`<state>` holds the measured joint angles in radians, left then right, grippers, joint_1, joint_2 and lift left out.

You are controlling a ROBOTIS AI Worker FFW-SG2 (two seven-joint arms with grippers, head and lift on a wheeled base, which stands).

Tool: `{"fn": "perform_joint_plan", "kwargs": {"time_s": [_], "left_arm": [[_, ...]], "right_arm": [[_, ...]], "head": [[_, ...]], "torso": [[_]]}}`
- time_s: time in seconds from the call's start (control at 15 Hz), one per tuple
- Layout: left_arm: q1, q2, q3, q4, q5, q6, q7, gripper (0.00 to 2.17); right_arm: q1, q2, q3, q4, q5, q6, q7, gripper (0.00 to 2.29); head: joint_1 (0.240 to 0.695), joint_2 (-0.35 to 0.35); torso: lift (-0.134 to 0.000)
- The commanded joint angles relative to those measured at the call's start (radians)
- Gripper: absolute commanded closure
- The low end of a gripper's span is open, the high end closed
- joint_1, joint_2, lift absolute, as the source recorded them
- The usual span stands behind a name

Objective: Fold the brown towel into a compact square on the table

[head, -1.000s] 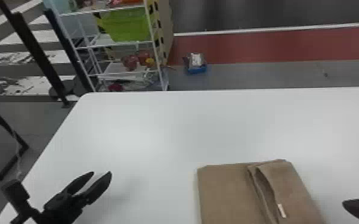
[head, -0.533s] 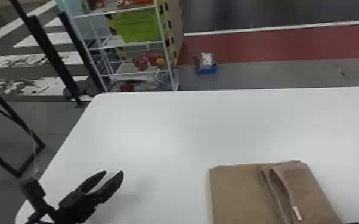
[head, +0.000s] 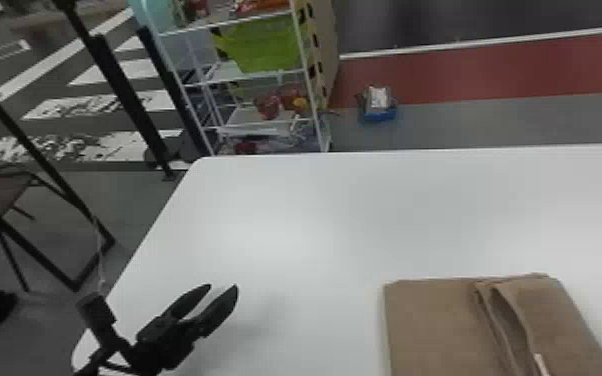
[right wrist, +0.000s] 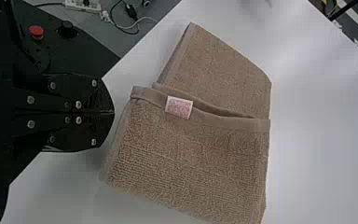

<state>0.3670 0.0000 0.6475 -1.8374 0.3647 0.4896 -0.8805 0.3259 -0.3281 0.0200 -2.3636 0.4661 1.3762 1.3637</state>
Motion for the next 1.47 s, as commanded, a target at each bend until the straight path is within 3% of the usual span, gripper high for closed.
{"fn": "perform_joint_plan", "kwargs": {"time_s": [0.0,0.27,0.67,1.13,1.27,1.4], "left_arm": [[0.001,-0.003,-0.002,0.0,0.005,-0.006,0.006,0.05],[0.009,-0.003,-0.039,-0.008,0.019,-0.104,0.028,0.05],[0.033,-0.003,-0.12,-0.002,0.013,-0.346,0.135,0.05],[0.035,-0.003,-0.164,-0.005,-0.001,-0.355,0.138,0.05],[0.035,-0.003,-0.177,-0.005,-0.003,-0.355,0.137,0.05],[0.033,-0.003,-0.201,-0.003,-0.006,-0.355,0.138,0.05]], "right_arm": [[-0.022,0.001,0.011,0.029,0.02,0.001,0.003,1.96],[-0.077,0.02,0.012,0.064,0.025,0.016,0.003,1.96],[-0.192,0.041,0.029,0.179,0.057,0.013,0.003,1.96],[-0.33,0.078,0.012,0.323,0.088,0.01,0.003,1.96],[-0.364,0.103,-0.008,0.339,0.083,0.01,0.003,1.96],[-0.376,0.107,-0.011,0.34,0.088,0.013,0.003,1.96]], "head": [[0.695,0.314],[0.695,0.3],[0.695,0.267],[0.695,0.205],[0.695,0.185],[0.695,0.177]], "torso": [[-0.134],[-0.134],[-0.134],[-0.134],[-0.134],[-0.134]]}}
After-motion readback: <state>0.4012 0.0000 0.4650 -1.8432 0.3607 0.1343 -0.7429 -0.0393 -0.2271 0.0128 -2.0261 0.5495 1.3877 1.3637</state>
